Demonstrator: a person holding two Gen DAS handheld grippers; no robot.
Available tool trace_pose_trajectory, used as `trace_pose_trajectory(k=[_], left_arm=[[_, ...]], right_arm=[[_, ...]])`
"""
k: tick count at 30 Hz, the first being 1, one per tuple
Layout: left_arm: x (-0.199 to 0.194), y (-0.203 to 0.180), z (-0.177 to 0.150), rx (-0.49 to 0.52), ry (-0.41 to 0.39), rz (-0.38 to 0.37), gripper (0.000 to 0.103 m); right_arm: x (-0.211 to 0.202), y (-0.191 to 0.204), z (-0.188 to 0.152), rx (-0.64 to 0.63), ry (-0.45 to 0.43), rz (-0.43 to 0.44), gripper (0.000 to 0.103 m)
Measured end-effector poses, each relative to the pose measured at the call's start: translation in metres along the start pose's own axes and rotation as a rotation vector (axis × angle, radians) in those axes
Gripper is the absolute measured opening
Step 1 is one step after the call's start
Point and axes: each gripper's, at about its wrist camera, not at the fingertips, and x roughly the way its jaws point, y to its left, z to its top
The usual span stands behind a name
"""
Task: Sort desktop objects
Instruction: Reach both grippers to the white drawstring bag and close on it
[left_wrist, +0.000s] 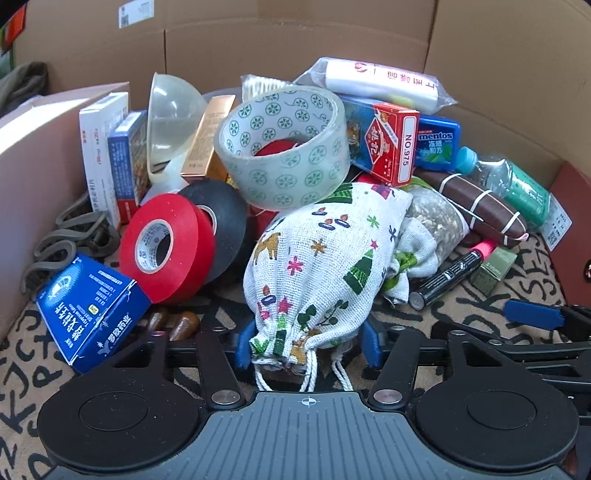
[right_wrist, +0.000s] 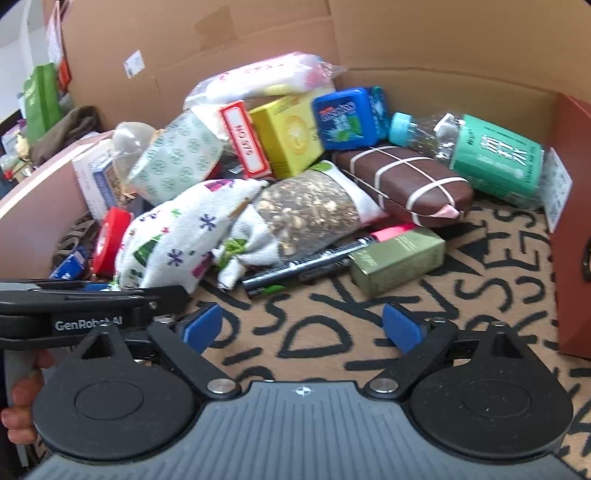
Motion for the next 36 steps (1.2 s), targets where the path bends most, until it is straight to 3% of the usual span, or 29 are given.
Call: trace_pose_trajectory(k=[4,9,15,18,24,27,29,30,36], left_arm=[[-0.001,0.002,-0.002,0.014,-0.003,-0.012,0.051],[-0.003,0.004,-0.004,0.031,-0.006,-0.028,0.047],[-0.005,0.003,-0.005,0.048,-0.001,-0.028,0.047],[-0.006,0.006,-0.007,0.044,0.003,-0.042,0.064],[-0.006,0.011,-0.010,0.029,-0.006,-0.052,0.070],[-0.002,0.014,-0.008,0.016,-0.012,-0.060,0.070],[-0.001,0.014,-0.006,0.025,-0.015,-0.061,0.063],[-0.001,0.013,-0.005,0.030,-0.014,-0.064,0.050],[-0.010,0.009,-0.005,0.043,-0.010,-0.077,0.036]], right_arm=[[0.001,0.004,0.003,0.021,-0.007,0.061,0.072],[0.002,0.008,0.007,0.047,-0.015,0.136,0.062],[0.004,0.032,0.013,0.013,-0.010,0.198,0.062],[0.007,0.044,0.015,-0.011,-0.003,0.215,0.062],[0.022,0.059,0.018,-0.041,0.016,0.192,0.064],[0.028,0.062,0.020,-0.050,0.030,0.193,0.056],[0.030,0.064,0.020,-0.062,0.033,0.190,0.052],[0.029,0.066,0.020,-0.070,0.033,0.185,0.049],[0.013,0.064,0.016,-0.072,0.023,0.187,0.031]])
